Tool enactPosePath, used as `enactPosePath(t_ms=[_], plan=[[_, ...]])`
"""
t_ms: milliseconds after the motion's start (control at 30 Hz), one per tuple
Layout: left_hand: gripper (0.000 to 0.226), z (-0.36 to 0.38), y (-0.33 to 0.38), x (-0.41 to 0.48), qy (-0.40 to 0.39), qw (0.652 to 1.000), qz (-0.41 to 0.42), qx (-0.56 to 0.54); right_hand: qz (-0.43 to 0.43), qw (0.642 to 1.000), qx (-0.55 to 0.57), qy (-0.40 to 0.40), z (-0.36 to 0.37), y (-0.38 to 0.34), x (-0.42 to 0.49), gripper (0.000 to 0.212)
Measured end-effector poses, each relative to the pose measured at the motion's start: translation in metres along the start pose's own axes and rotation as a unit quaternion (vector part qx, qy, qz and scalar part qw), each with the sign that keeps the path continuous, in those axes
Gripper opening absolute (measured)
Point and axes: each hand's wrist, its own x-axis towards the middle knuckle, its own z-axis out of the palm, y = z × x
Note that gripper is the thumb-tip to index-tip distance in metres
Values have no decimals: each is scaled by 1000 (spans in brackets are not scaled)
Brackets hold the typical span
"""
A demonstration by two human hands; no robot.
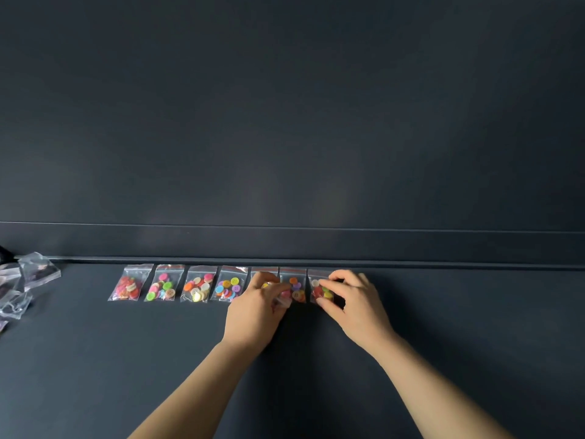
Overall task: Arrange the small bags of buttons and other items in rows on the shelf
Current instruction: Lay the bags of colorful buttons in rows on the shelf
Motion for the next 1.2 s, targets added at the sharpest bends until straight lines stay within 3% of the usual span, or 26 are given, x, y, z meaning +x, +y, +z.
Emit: enactPosePath(t_ms=[633,800,867,967,1033,1133,1200], plan=[[28,0,0,1,-10,1000,5,17,-23,999,7,25,9,1,4,25],[31,-10,5,-7,15,995,-22,-98,-12,999,24,47,3,-4,2,29],[29,-22,9,-15,11,961,-93,-259,-5,997,59,58,-6,-16,1,27],[20,-45,8,-28,-7,813,-188,-551,61,974,217,14,-19,-51,-2,14],[14,-59,-2,-34,20,749,-229,-621,112,932,341,-47,-23,-82,-6,8],[24,-76,-18,-46,4,731,-215,-648,128,894,414,-111,-18,-125,-12,4],[27,-89,-30,-56,-5,753,-195,-628,126,881,437,-134,-7,-154,-14,9]])
